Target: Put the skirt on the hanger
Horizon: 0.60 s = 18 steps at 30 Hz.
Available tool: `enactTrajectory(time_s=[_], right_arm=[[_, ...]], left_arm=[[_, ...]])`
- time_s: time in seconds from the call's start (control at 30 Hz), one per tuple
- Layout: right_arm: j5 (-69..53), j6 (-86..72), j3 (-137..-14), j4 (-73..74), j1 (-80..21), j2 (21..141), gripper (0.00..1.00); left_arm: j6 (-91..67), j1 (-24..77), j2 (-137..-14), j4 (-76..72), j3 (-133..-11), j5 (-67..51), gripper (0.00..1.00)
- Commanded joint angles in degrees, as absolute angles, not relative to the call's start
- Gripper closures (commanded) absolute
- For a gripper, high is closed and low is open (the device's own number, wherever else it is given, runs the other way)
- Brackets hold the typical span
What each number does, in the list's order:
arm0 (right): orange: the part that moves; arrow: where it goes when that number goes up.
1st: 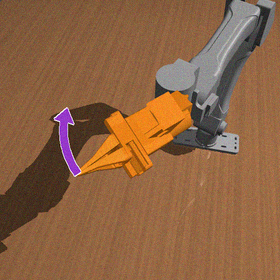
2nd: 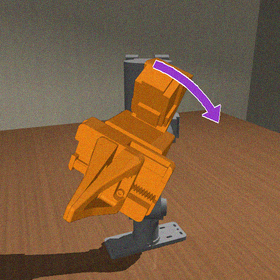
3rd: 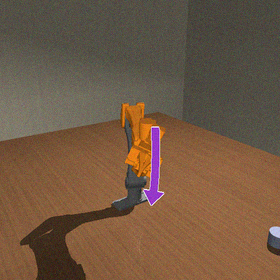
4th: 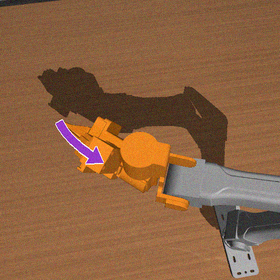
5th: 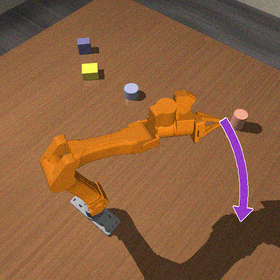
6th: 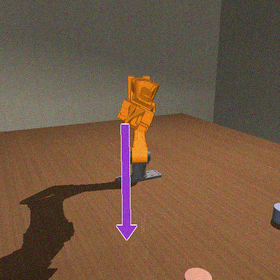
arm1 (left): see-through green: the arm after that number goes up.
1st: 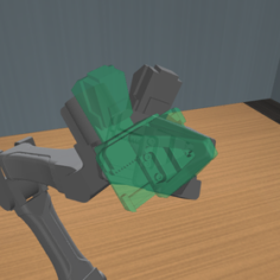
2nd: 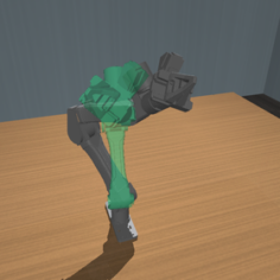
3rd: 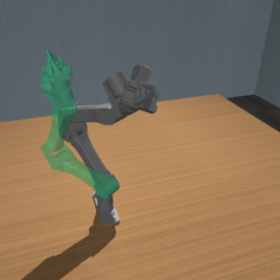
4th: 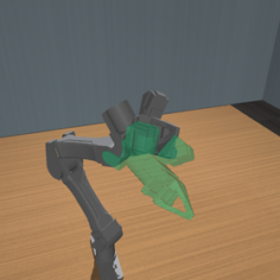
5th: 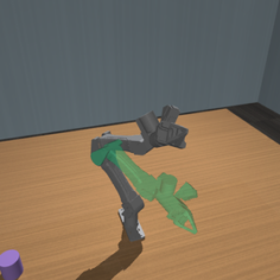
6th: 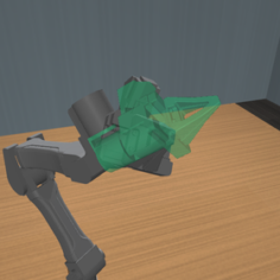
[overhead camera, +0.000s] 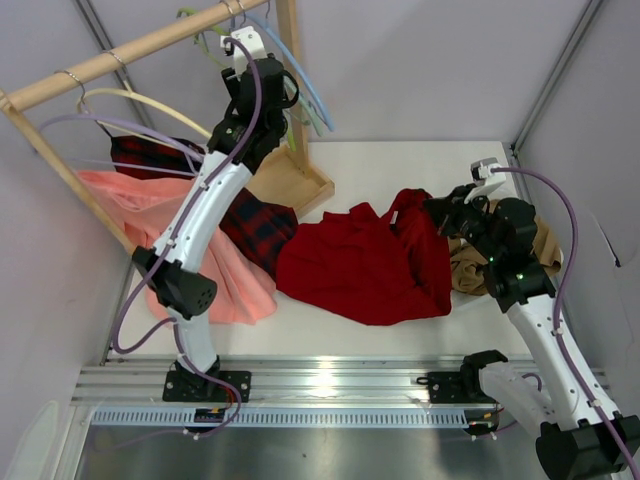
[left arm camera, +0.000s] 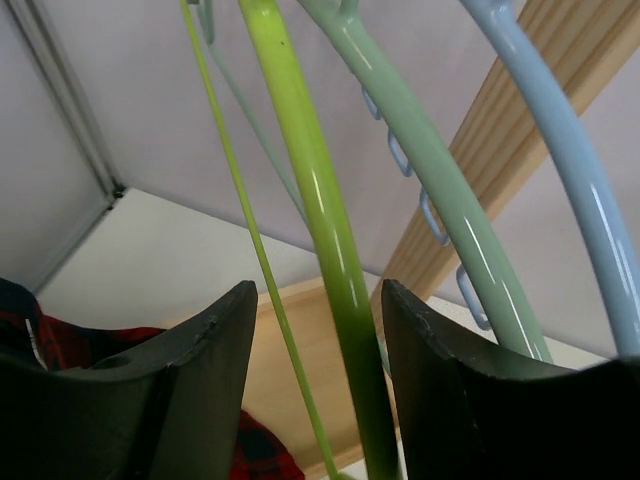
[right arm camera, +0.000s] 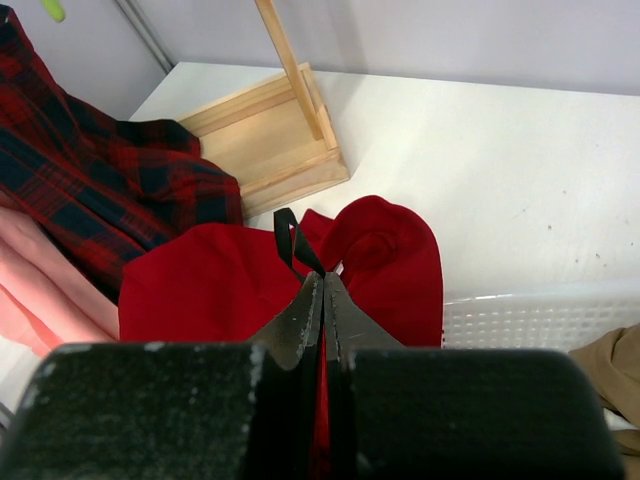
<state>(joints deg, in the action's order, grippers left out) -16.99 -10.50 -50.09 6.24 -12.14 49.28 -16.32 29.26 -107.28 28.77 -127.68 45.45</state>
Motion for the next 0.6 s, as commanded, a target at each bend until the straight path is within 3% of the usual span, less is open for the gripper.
enactTrajectory(time_s=[0.0, 0.23, 0.37, 0.57], right_arm=[[-17.1, -10.8, -51.2, 3.6, -11.9, 47.3, 1.00], [-17.8, -11.4, -51.4, 3.5, -11.9, 47.5, 1.00], [-17.8, -11.0, -51.6, 4.1, -11.9, 47.0, 1.00], [-17.8, -11.0, -51.8, 4.5, -11.9, 46.8, 1.00]], left_arm=[[-9.9, 30.6, -107.7, 26.2, -130.0, 52.3, 0.42], [-1.4, 32.3, -106.6, 18.9, -127.4, 58.1, 0.48], [-0.8, 32.3, -106.7, 18.2, -127.3, 58.9, 0.63], [-0.2, 32.3, -106.5, 18.0, -125.4, 60.1, 0.64]])
